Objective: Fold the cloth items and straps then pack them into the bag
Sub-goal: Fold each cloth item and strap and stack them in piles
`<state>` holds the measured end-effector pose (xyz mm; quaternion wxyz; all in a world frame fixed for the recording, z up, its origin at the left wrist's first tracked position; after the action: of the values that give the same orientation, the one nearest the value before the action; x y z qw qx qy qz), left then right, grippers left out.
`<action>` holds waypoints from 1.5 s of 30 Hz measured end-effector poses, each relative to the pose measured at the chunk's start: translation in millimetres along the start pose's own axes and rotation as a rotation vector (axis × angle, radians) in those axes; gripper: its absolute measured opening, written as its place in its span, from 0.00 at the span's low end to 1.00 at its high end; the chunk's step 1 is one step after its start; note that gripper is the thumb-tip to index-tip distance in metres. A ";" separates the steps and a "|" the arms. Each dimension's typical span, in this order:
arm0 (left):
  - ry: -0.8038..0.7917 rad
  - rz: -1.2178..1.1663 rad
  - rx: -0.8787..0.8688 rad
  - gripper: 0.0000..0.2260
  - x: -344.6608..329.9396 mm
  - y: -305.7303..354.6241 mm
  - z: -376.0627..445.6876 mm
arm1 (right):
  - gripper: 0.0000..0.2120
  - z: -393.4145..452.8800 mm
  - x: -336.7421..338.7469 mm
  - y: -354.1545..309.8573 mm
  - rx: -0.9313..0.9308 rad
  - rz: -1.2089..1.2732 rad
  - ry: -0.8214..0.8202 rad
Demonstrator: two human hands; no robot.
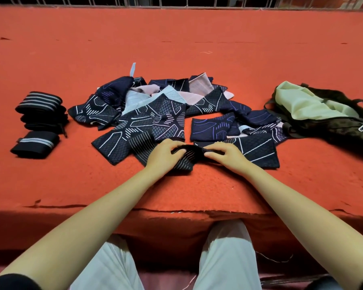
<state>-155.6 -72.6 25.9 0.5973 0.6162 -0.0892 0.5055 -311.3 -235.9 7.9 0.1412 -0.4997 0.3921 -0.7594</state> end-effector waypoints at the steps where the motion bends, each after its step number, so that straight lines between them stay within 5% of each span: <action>1: 0.000 0.029 -0.068 0.13 1.3 4.7 0.3 | 0.11 -0.8 -1.1 -0.7 0.003 0.003 0.012; 5: -0.043 0.112 -0.289 0.14 -5.7 28.6 1.2 | 0.10 -1.4 -3.0 -0.6 -0.026 0.007 0.026; 12: 0.101 0.063 -0.366 0.07 -17.6 26.6 -13.5 | 0.08 -0.2 -9.7 2.5 -0.093 -0.006 0.081; 20: 0.155 0.067 -0.297 0.14 -23.7 22.5 -18.2 | 0.10 15.5 -10.2 -4.6 -0.246 -0.033 0.177; 30: 0.188 -0.018 -0.286 0.09 -23.6 22.9 -25.1 | 0.13 17.5 -11.3 -11.7 -0.358 -0.079 0.256; 37: 0.172 -0.017 -0.473 0.10 -17.6 13.9 -71.9 | 0.15 25.9 28.7 13.8 -0.732 0.160 0.626; 42: -0.069 -0.175 -0.360 0.14 -14.0 13.7 -83.9 | 0.11 15.1 14.4 1.4 -0.498 -0.041 0.569; 45: -0.189 -0.374 -0.272 0.13 -13.2 22.6 -82.4 | 0.11 4.4 0.6 -14.8 -0.310 -0.017 0.347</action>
<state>-220.6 -17.2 12.4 0.7467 0.5807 -0.0965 0.3096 -305.2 -228.6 20.0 -0.0131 -0.3805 0.5184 -0.7657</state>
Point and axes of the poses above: each hand's wrist, its own z-axis towards the middle knuckle, its own x-axis out of the back of the hand, y = z × x, the point moved 2 cm from there along z, towards the middle knuckle, and after that the axes turned 2 degrees about -x, right-handed, at the moved point
